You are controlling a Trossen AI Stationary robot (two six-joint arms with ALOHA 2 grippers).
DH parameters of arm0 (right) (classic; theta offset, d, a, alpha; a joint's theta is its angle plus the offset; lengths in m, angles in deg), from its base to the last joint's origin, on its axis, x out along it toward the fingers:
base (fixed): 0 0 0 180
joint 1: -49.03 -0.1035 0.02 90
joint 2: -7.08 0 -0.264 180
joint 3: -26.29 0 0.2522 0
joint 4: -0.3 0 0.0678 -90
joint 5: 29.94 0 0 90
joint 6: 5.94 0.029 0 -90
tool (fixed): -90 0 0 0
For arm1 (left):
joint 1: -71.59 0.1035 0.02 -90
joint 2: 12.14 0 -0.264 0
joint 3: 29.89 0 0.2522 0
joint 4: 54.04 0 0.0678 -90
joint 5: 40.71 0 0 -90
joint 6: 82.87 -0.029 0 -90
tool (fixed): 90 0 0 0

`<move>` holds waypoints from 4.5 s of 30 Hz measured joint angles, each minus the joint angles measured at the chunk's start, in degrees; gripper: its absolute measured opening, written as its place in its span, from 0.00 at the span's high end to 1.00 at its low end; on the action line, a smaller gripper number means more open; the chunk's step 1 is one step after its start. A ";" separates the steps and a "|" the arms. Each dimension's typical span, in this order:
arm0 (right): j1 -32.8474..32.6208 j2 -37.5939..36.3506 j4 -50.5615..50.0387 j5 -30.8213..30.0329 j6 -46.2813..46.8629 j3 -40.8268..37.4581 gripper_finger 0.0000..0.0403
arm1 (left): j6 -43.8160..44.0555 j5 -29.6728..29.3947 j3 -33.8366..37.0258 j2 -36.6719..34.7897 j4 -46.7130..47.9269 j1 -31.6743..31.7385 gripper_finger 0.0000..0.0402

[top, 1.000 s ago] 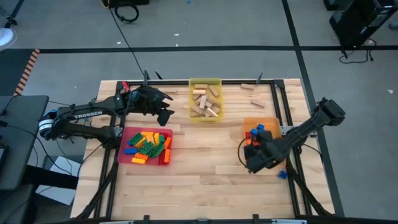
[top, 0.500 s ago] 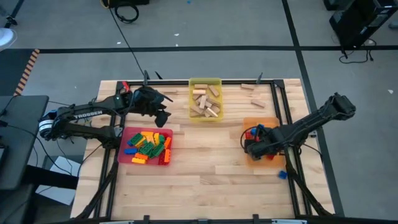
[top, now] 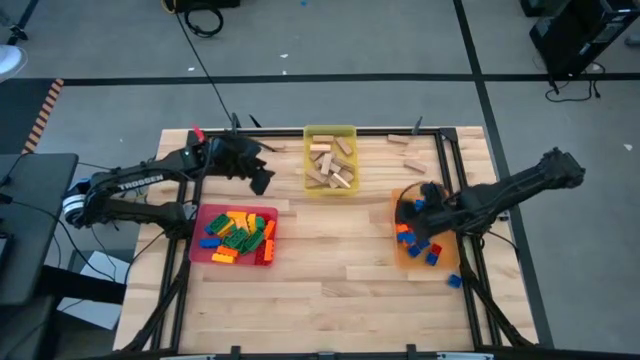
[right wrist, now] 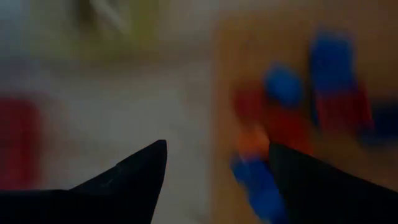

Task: Sort blocks by size
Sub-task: Put the wooden block into the yellow bin

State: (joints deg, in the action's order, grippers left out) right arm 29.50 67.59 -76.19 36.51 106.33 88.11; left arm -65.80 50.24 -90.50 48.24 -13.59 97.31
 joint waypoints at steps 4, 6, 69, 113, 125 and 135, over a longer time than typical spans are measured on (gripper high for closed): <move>6.65 -4.41 0.04 -12.18 -9.26 1.19 0.29 | 1.02 -0.50 -1.77 0.00 0.16 2.98 0.40; 12.02 -6.01 0.31 -12.61 -18.56 2.37 0.29 | 1.15 -0.79 -2.64 0.00 -0.45 4.52 0.40; 73.29 68.45 -19.25 9.79 -121.65 37.21 0.36 | 13.42 -3.51 -3.28 3.80 -1.12 11.10 0.40; 56.44 42.49 37.00 31.80 -107.36 36.97 0.70 | 10.08 -5.54 -3.28 3.80 -8.29 11.08 0.40; 55.21 52.02 39.56 32.65 -104.17 36.95 0.64 | 6.13 -8.64 -3.30 5.59 -8.07 10.97 0.37; 55.21 51.21 38.62 33.71 -103.21 36.95 0.61 | 8.49 -11.55 -3.35 12.24 -14.87 10.97 0.18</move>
State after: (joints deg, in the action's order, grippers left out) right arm 84.71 118.80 -37.58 70.22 3.12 125.06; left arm -57.31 38.69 -93.85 60.48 -28.46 108.28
